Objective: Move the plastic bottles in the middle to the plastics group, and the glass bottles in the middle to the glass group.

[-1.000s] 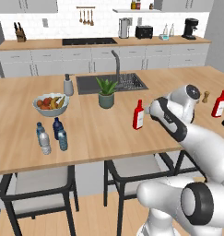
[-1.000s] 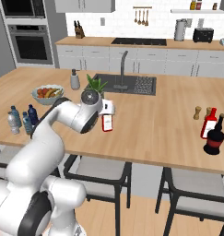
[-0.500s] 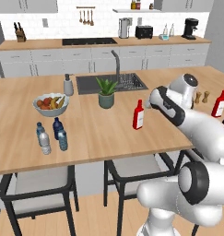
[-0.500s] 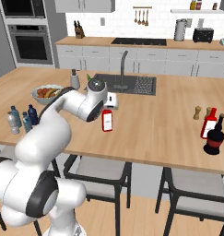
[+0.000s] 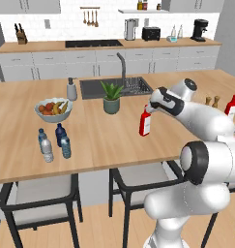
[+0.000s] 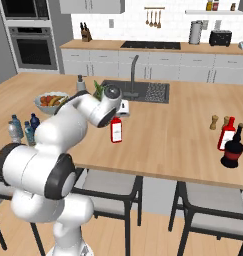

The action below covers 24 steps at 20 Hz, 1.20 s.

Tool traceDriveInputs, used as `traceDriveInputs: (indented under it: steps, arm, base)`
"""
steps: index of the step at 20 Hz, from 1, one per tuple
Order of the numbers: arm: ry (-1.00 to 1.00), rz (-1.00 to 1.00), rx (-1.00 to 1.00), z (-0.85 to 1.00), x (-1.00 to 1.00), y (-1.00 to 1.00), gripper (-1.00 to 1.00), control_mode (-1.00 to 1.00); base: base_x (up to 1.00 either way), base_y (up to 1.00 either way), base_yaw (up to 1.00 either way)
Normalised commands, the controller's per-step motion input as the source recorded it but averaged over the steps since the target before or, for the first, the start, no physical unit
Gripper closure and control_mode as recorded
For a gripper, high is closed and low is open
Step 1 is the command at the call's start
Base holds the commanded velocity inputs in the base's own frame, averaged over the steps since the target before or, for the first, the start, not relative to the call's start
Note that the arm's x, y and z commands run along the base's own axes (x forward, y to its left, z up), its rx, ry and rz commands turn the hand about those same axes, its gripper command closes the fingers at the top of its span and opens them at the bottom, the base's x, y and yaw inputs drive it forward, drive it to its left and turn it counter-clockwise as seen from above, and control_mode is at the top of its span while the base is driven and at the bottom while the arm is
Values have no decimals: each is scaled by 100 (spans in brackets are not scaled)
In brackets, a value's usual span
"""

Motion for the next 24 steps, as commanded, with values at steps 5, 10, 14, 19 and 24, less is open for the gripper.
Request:
traceDriveInputs:
  steps: [5,10,14,19,24]
  arm:
    - [1,2,0,-7,55,0,-100,-100]
    - [3,0,0,-22,38,0,-100,-100]
    - [4,0,0,-39,29,0,-100,-100]
    - [0,0,0,-17,46,0,-100,-100]
    - [0,0,0,-4,26,0,-100,-100]
  base:
    - [0,0,0]
    - [0,0,0]
    - [0,0,0]
    - [0,0,0]
    - [0,0,0]
